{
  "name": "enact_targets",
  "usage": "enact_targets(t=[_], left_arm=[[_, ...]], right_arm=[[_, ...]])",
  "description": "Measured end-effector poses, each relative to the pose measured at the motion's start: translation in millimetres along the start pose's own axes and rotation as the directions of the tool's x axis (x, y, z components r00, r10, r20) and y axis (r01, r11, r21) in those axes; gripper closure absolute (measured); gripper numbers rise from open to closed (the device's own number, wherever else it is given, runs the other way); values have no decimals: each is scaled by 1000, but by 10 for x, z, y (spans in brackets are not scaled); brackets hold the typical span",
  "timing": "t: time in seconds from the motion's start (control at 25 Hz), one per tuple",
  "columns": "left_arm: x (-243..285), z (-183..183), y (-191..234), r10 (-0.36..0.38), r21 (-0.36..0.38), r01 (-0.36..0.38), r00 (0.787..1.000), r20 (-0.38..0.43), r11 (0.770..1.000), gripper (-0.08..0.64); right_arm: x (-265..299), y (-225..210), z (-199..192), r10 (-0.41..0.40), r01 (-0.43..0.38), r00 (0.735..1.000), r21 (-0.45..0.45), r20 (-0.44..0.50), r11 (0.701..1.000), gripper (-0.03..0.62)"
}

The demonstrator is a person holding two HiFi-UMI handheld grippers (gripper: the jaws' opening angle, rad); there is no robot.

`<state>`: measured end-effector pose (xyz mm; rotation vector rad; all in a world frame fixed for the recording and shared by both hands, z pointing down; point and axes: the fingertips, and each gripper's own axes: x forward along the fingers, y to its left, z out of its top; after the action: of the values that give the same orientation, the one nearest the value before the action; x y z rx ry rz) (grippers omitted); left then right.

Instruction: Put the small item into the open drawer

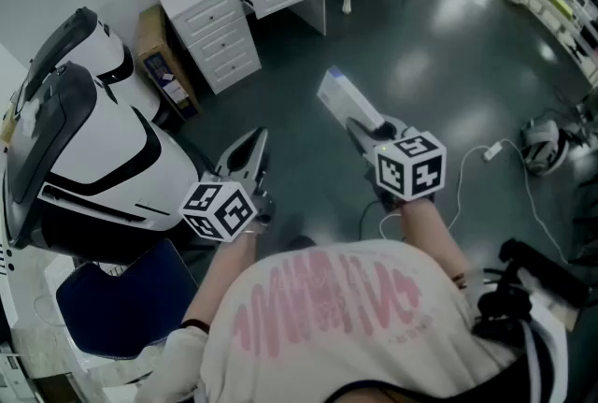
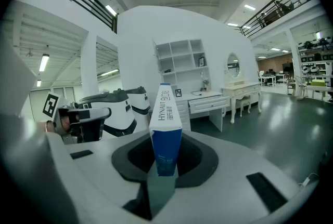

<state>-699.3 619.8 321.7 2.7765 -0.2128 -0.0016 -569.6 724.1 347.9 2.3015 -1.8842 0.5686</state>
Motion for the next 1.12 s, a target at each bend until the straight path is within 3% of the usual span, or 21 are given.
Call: enact_targets(t=[0.4, 0.68, 0.88, 1.12], left_arm=[[6, -112, 143, 29, -25, -30, 999, -22, 999, 531], [291, -210, 609, 39, -58, -42, 998, -41, 997, 531], [766, -96, 1050, 45, -77, -48, 998, -35, 996, 531], [1470, 459, 1577, -3, -61, 2, 1000, -8, 998, 531]], right_arm=[[153, -83, -149, 14, -12, 999, 38, -49, 999, 503], [631, -245, -254, 34, -25, 996, 102, -81, 995, 502], [1111, -541, -6, 13, -4, 995, 87, -96, 996, 502], [1803, -822, 559, -21, 25, 996, 53, -83, 998, 503]])
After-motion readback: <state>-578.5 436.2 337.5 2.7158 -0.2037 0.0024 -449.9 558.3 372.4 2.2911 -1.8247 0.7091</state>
